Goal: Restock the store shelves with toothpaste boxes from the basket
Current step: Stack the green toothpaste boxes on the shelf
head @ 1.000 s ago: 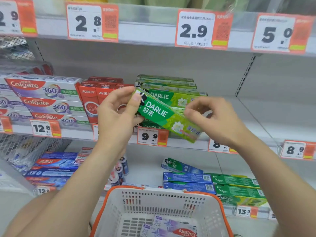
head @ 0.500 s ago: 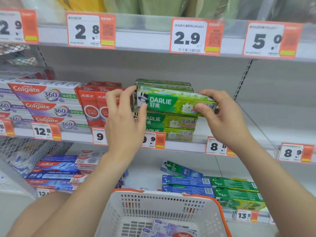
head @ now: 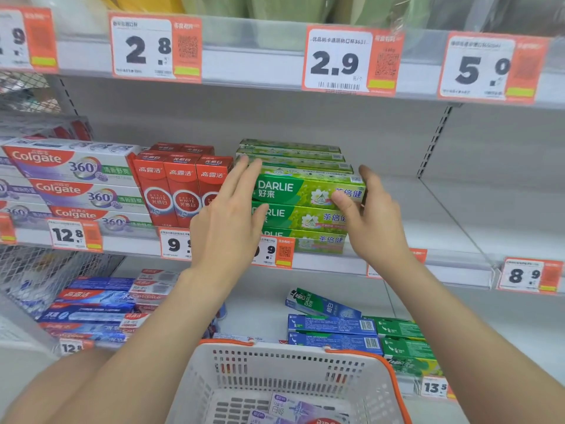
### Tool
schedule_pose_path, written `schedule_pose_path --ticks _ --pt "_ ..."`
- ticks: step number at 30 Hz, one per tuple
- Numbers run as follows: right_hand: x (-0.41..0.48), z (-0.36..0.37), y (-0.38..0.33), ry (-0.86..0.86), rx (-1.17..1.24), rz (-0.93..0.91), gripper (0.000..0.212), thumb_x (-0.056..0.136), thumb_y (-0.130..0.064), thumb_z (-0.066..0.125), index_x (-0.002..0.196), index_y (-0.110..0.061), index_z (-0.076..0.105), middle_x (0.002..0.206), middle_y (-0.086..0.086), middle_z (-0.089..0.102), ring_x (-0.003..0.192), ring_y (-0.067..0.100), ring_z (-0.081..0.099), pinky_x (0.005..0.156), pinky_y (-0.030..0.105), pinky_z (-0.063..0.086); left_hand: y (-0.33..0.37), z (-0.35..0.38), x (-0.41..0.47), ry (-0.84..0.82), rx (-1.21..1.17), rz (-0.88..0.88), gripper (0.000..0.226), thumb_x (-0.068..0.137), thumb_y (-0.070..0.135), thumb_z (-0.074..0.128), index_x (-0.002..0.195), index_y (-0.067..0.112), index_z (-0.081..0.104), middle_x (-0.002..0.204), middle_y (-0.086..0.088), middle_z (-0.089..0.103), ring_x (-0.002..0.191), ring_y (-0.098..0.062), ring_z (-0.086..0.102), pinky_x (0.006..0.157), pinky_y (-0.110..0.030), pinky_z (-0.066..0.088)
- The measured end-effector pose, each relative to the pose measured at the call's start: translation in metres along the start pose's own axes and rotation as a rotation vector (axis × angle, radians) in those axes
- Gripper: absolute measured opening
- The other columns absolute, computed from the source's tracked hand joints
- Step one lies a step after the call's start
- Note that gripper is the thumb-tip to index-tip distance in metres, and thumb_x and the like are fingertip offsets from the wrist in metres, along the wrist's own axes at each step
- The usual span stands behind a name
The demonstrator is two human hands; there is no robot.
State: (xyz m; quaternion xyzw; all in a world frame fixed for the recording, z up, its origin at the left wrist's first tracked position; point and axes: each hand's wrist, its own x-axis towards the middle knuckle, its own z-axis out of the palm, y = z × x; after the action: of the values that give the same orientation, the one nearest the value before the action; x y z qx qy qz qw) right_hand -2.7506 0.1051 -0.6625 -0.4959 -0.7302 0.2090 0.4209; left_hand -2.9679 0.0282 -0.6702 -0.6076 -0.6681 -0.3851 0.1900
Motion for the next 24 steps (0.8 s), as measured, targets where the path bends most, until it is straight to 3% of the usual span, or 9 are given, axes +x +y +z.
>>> schedule_pose_path --ticks 1,3,6,8,10,12,15,19,24 --pt "-0.001 0.0 -0.002 -0.029 -0.001 -0.003 0.065 0.107 -0.034 0.058 0.162 -0.014 0.029 0.083 -0.017 0.067 0.087 0.02 0.063 0.072 0.027 0.038 -0.001 0.001 0.0 -0.003 0.013 0.0 0.061 0.101 0.03 0.067 0.157 0.027 0.042 0.167 0.01 0.037 0.105 -0.026 0.072 0.064 -0.038 0.059" --pt "-0.003 -0.002 -0.003 -0.079 0.021 0.01 0.062 0.111 -0.026 0.048 0.165 -0.015 0.019 0.103 -0.011 0.064 0.095 0.018 0.059 0.073 0.023 0.035 -0.001 0.001 0.0 0.0 0.034 -0.01 0.054 0.102 0.03 0.065 0.153 0.026 0.047 0.162 0.008 0.043 0.102 -0.029 0.071 0.064 -0.041 0.06" --pt "-0.003 -0.002 -0.003 -0.149 0.059 0.049 0.062 0.113 -0.021 0.039 0.167 -0.016 0.009 0.121 -0.002 0.06 0.109 0.026 0.06 0.087 0.033 0.044 -0.002 -0.002 0.003 0.02 0.045 -0.022 0.044 0.102 0.028 0.066 0.144 0.024 0.055 0.152 0.007 0.052 0.092 -0.029 0.071 0.058 -0.038 0.055" --pt "-0.003 -0.001 -0.001 -0.178 0.048 0.054 0.061 0.113 -0.022 0.039 0.167 -0.018 0.01 0.121 -0.003 0.062 0.111 0.028 0.062 0.089 0.036 0.047 -0.003 -0.004 0.004 0.024 0.05 -0.028 0.043 0.101 0.027 0.067 0.142 0.023 0.057 0.149 0.005 0.055 0.091 -0.029 0.071 0.057 -0.033 0.05" --pt "-0.002 0.0 0.004 -0.168 0.001 0.029 0.056 0.111 -0.022 0.044 0.163 -0.022 0.024 0.121 -0.008 0.068 0.108 0.024 0.065 0.09 0.034 0.05 -0.004 -0.003 0.004 0.025 0.057 -0.029 0.044 0.1 0.026 0.069 0.142 0.022 0.058 0.149 0.005 0.055 0.091 -0.029 0.071 0.058 -0.032 0.049" --pt "-0.002 -0.002 0.01 -0.135 -0.039 -0.019 0.043 0.106 -0.029 0.05 0.148 -0.033 0.043 0.122 -0.013 0.073 0.114 0.024 0.068 0.101 0.045 0.053 -0.004 -0.003 0.004 0.022 0.065 -0.028 0.045 0.099 0.025 0.07 0.142 0.022 0.057 0.15 0.004 0.055 0.091 -0.03 0.071 0.059 -0.034 0.051" --pt "-0.002 -0.005 0.016 -0.127 -0.045 -0.044 0.038 0.096 -0.037 0.05 0.134 -0.043 0.05 0.122 -0.015 0.074 0.121 0.028 0.067 0.105 0.053 0.051 -0.004 -0.001 0.004 0.024 0.076 -0.03 0.046 0.098 0.025 0.072 0.142 0.02 0.057 0.151 0.004 0.054 0.093 -0.032 0.071 0.059 -0.037 0.054" --pt "-0.006 -0.009 0.011 -0.13 -0.059 -0.049 0.038 0.102 -0.022 0.053 0.137 -0.035 0.054 0.121 -0.013 0.075 0.12 0.023 0.069 0.109 0.049 0.05 -0.003 0.002 0.005 0.027 0.084 -0.035 0.048 0.098 0.025 0.072 0.144 0.02 0.057 0.154 0.004 0.053 0.097 -0.032 0.072 0.06 -0.038 0.055" --pt "-0.009 -0.009 0.013 -0.164 -0.097 0.042 0.024 0.102 -0.013 0.063 0.121 -0.026 0.071 0.109 -0.012 0.079 0.11 0.018 0.074 0.111 0.049 0.047 -0.004 0.002 0.004 0.032 0.09 -0.036 0.047 0.1 0.023 0.07 0.145 0.019 0.057 0.152 0.001 0.054 0.091 -0.032 0.072 0.059 -0.036 0.053"
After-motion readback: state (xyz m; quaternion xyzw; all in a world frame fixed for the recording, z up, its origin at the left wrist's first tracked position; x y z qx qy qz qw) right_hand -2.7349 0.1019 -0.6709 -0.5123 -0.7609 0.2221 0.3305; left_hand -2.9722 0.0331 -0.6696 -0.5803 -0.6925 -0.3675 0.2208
